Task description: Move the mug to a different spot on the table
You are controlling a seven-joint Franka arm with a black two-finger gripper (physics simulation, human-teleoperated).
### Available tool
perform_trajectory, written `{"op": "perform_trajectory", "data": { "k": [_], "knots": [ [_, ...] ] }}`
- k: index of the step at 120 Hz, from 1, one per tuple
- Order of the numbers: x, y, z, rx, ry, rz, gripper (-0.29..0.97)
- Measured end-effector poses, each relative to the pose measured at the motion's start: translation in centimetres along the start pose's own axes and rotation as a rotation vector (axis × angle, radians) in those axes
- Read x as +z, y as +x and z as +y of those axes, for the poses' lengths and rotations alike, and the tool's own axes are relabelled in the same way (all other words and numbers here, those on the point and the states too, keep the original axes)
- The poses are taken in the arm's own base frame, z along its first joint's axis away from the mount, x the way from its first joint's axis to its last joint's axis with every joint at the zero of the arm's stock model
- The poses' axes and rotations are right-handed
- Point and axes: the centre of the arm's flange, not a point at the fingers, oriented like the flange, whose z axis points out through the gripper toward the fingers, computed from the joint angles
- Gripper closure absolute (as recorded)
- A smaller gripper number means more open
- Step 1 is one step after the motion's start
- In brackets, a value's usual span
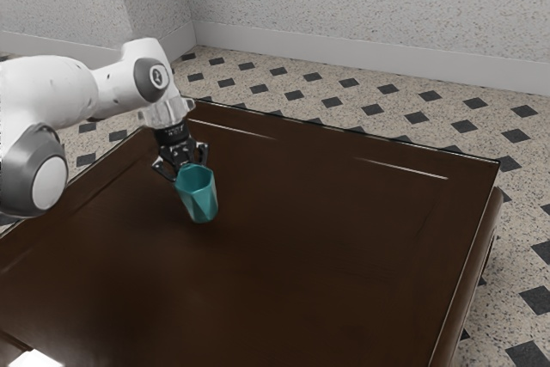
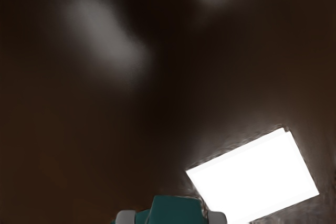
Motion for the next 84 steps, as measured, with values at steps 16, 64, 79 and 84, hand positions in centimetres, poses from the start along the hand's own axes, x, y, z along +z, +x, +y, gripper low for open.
{"op": "perform_trajectory", "data": {
  "k": [16, 64, 79, 84],
  "knots": [
    [1.0, -0.6, 0.5, 0.003, 0.012, -0.032, 0.72],
    [1.9, -0.2, 1.8, 0.004, 0.011, -0.028, 0.71],
    [2.7, 0.3, 2.1, 0.002, 0.024, -0.02, 0.71],
    [3.0, 0.4, 2.2, 0.002, 0.029, -0.02, 0.71]
  ]
}}
